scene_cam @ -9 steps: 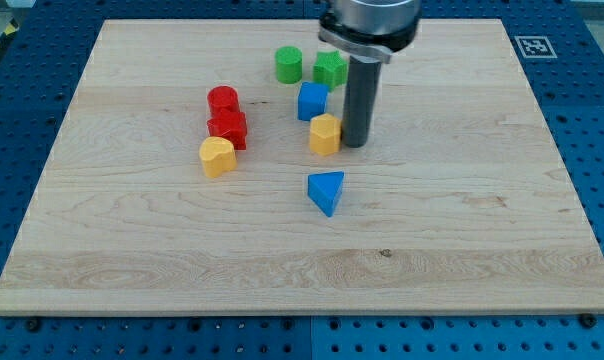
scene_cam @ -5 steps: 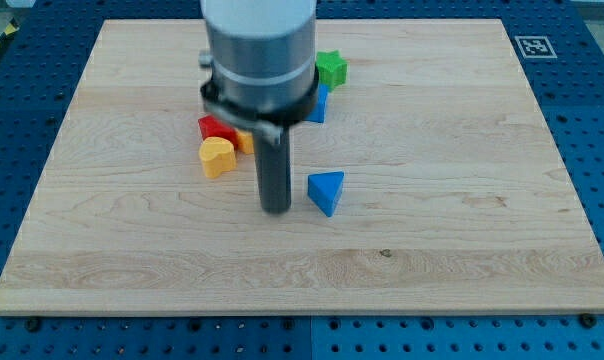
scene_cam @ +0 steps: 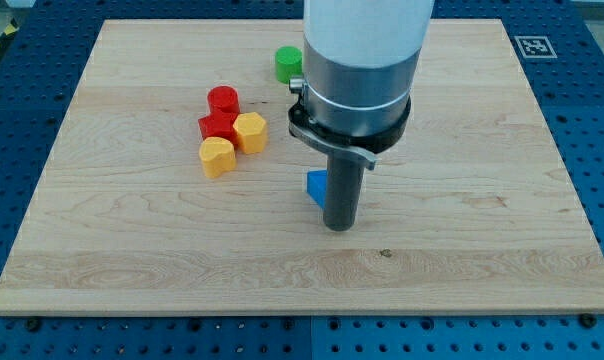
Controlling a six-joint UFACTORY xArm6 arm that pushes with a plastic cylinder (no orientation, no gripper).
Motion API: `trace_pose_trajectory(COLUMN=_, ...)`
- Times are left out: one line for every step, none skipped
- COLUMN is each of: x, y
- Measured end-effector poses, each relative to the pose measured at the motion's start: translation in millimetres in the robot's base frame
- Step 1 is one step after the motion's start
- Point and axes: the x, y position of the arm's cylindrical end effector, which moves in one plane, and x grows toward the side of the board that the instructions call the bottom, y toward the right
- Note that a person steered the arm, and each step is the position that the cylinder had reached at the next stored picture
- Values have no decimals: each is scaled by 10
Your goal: Slightly push the blue triangle up
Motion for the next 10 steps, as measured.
trace_pose_trajectory(x=-168, y=0)
trace_pose_trajectory(x=-294, y=-1)
trace_pose_trajectory(x=-201, y=-184)
trace_pose_trajectory(x=51, y=-467)
trace_pose_trajectory(x=-141, y=-492)
trace_pose_trajectory(x=-184, y=-187)
trace_pose_trajectory(x=-237, y=278)
trace_pose_trajectory(x=-312, y=188)
trace_pose_trajectory(x=110, y=-53)
trace_pose_trajectory(x=8, y=-519)
